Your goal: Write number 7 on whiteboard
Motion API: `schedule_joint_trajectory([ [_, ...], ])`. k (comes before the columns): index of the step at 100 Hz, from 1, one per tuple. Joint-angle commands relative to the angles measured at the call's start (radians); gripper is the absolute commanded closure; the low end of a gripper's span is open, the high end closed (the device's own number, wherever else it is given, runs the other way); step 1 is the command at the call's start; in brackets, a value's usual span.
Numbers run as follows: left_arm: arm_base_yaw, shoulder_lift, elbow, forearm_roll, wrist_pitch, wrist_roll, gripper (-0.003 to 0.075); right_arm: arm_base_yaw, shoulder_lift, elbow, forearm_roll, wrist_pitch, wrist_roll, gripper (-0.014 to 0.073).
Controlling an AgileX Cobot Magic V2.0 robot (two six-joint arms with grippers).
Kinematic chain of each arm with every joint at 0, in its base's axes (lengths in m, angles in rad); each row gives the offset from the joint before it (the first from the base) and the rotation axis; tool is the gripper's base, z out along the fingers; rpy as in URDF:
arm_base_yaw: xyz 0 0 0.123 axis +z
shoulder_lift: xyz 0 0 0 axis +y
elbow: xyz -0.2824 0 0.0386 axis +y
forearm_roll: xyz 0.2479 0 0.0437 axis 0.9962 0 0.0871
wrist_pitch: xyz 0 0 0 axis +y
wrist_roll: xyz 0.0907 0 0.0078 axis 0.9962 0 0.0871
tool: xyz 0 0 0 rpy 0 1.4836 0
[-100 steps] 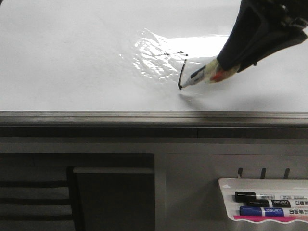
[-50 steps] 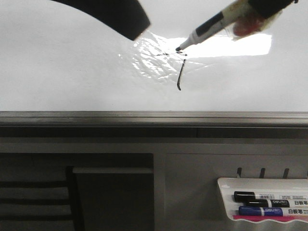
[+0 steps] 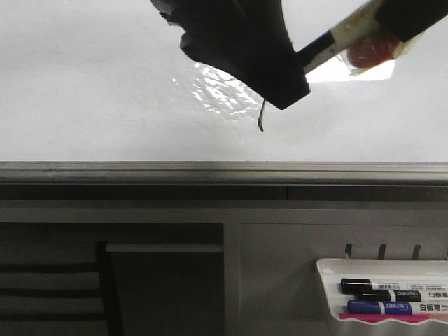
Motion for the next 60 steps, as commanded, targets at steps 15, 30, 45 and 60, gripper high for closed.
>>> schedule_joint_trajectory([
  [15, -0.006, -0.035, -0.037, -0.065, -0.047, 0.017, 0.036, -0.006, -0.021, -0.035, 0.031, -0.033, -0.01, 0.0647],
  [30, -0.006, -0.035, -0.037, -0.068, -0.041, 0.019, 0.0454, -0.006, -0.021, -0.035, 0.061, -0.033, -0.01, 0.0647],
  [45, -0.006, -0.035, -0.037, -0.068, -0.039, 0.02, 0.0537, -0.006, -0.021, -0.035, 0.065, -0.033, -0.01, 0.0647],
  [60, -0.006, -0.035, -0.037, -0.068, -0.039, 0.02, 0.0608, -0.006, -0.021, -0.035, 0.111, -0.03, -0.01, 0.0647],
])
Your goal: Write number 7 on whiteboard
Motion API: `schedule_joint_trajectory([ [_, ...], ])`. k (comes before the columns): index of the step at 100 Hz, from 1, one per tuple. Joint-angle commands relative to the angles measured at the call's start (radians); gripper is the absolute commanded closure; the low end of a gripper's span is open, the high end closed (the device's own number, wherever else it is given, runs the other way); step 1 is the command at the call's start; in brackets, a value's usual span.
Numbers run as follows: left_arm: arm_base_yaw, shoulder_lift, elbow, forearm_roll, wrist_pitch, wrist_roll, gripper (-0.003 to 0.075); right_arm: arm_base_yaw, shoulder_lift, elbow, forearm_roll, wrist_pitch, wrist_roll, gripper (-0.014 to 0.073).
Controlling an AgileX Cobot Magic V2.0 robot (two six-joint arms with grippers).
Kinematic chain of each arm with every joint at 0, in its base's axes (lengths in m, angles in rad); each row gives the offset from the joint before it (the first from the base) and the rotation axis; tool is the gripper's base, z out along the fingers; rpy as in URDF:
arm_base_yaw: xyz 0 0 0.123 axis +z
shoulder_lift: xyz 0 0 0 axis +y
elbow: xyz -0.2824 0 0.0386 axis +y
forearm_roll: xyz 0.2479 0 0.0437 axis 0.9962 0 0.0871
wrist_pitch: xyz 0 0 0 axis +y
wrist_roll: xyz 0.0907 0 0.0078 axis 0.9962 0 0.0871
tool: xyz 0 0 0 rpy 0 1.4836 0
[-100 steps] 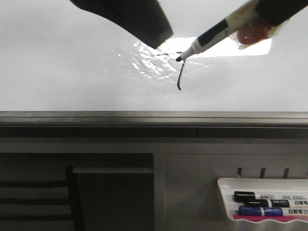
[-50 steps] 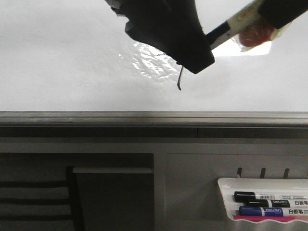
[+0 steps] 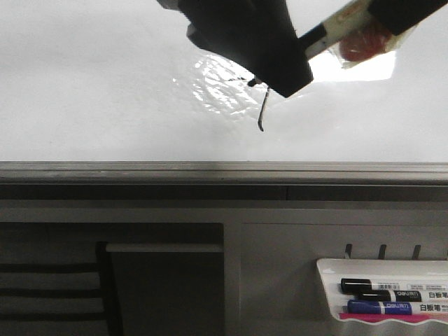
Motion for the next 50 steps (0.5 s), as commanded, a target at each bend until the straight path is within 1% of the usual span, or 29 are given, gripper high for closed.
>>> schedule_joint_trajectory([
  [1, -0.006, -0.035, -0.036, -0.034, -0.041, 0.001, 0.061, -0.006, -0.021, -0.035, 0.067, -0.027, -0.006, 0.0647],
  [40, -0.006, -0.035, -0.036, -0.034, -0.026, 0.001, 0.0725, -0.006, -0.021, -0.035, 0.06, -0.004, -0.006, 0.0643],
  [47, -0.006, -0.035, -0.036, -0.034, -0.024, 0.001, 0.074, -0.006, -0.021, -0.035, 0.06, -0.004, -0.006, 0.0599],
  [50, -0.006, -0.035, -0.036, -0.034, -0.024, 0.001, 0.0741, -0.006, -0.021, -0.035, 0.06, -0.006, -0.006, 0.0557],
])
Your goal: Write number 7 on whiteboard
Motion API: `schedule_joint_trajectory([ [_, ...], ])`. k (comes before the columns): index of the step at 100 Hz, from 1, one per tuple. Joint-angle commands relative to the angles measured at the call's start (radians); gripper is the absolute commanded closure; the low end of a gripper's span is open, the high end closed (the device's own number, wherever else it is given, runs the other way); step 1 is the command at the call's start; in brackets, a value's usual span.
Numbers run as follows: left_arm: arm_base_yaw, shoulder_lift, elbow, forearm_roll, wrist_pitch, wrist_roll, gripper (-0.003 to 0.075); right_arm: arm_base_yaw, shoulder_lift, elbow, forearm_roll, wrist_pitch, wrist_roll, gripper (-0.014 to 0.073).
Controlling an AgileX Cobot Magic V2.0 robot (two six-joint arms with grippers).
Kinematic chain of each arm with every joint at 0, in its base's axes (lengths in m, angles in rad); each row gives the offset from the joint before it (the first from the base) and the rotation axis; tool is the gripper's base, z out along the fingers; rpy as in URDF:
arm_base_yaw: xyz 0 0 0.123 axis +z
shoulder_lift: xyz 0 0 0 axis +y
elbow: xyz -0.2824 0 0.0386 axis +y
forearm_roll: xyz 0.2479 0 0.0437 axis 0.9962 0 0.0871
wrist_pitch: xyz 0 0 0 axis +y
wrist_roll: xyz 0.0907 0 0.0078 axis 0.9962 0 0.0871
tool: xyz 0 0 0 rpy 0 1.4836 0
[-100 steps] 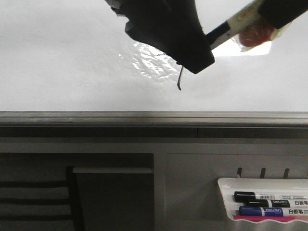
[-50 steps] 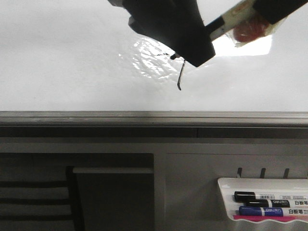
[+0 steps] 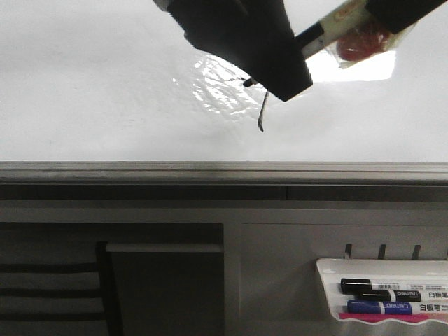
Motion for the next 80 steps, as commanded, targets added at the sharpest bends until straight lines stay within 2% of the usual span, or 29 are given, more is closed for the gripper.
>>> schedule_joint_trajectory([
  [1, -0.006, -0.035, -0.035, -0.033, -0.047, -0.017, 0.0741, -0.005, -0.021, -0.034, 0.05, -0.02, -0.004, 0.0547],
  [16, -0.001, -0.035, -0.035, -0.033, -0.047, -0.025, 0.0741, -0.005, -0.021, -0.034, 0.037, -0.055, -0.004, 0.0291],
  [23, 0.016, -0.035, -0.035, -0.006, -0.047, -0.083, 0.0741, -0.007, -0.032, -0.044, -0.001, -0.062, -0.003, 0.0226],
  [38, 0.107, -0.046, -0.035, 0.118, -0.007, -0.352, 0.0741, -0.009, -0.076, -0.072, -0.119, -0.071, 0.065, 0.0218],
  [50, 0.214, -0.061, -0.028, 0.186, 0.043, -0.55, 0.0741, -0.009, -0.096, -0.073, -0.128, -0.077, 0.075, 0.0218],
  [63, 0.337, -0.11, 0.027, 0.2, 0.038, -0.611, 0.0741, -0.009, -0.098, -0.073, -0.128, -0.077, 0.075, 0.0218],
  [80, 0.505, -0.186, 0.166, 0.205, -0.068, -0.658, 0.0741, -0.009, -0.098, -0.073, -0.128, -0.077, 0.077, 0.0218],
])
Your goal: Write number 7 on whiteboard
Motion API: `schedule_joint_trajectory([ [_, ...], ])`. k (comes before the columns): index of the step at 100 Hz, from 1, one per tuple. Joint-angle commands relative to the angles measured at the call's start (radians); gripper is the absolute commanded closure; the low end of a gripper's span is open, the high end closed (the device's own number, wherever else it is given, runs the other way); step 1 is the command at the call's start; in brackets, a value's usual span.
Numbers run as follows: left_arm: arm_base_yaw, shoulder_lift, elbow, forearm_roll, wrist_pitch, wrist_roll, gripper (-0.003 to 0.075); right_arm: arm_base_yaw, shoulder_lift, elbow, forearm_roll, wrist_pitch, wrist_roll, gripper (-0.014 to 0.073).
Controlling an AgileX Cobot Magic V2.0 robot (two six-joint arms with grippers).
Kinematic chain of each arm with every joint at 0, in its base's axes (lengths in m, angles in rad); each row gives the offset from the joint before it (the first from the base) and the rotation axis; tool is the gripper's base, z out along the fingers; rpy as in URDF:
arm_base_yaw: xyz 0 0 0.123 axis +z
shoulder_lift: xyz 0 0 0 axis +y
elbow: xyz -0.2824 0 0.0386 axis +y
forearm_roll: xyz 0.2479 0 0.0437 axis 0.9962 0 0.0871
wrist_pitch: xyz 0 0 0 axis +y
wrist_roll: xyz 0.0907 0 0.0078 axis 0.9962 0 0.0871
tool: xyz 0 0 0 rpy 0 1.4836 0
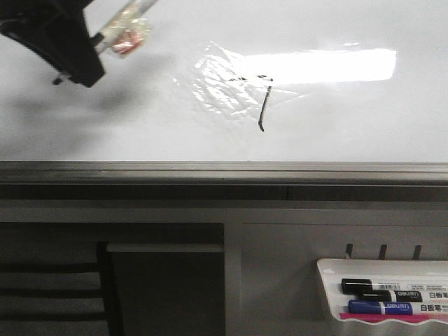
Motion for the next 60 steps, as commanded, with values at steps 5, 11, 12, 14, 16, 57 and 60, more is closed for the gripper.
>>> schedule_joint_trajectory([
  [5, 0.121, -0.077, 0.07, -0.012, -0.129, -0.064, 0.0741, -0.004, -0.015, -0.035, 0.021, -0.04, 0.0, 0.0218],
  [11, 0.177, -0.077, 0.11, -0.016, -0.174, -0.092, 0.0741, -0.004, -0.015, -0.035, 0.021, -0.042, 0.0, 0.0218],
  [12, 0.183, -0.077, 0.114, -0.017, -0.185, -0.095, 0.0741, -0.004, -0.015, -0.035, 0.021, -0.042, 0.0, 0.0218],
  [14, 0.198, -0.075, 0.124, -0.019, -0.201, -0.101, 0.0741, -0.004, -0.015, -0.035, 0.021, -0.042, 0.0, 0.0218],
  [16, 0.212, -0.073, 0.134, -0.022, -0.212, -0.104, 0.0741, -0.004, -0.015, -0.035, 0.021, -0.042, 0.0, 0.0218],
  [57, 0.279, -0.033, 0.168, -0.096, -0.339, -0.104, 0.0741, -0.004, -0.015, -0.035, 0.021, -0.047, 0.0, 0.0218],
  [60, 0.279, -0.027, 0.168, -0.102, -0.34, -0.104, 0.0741, -0.004, -0.015, -0.035, 0.021, -0.047, 0.0, 0.0218],
])
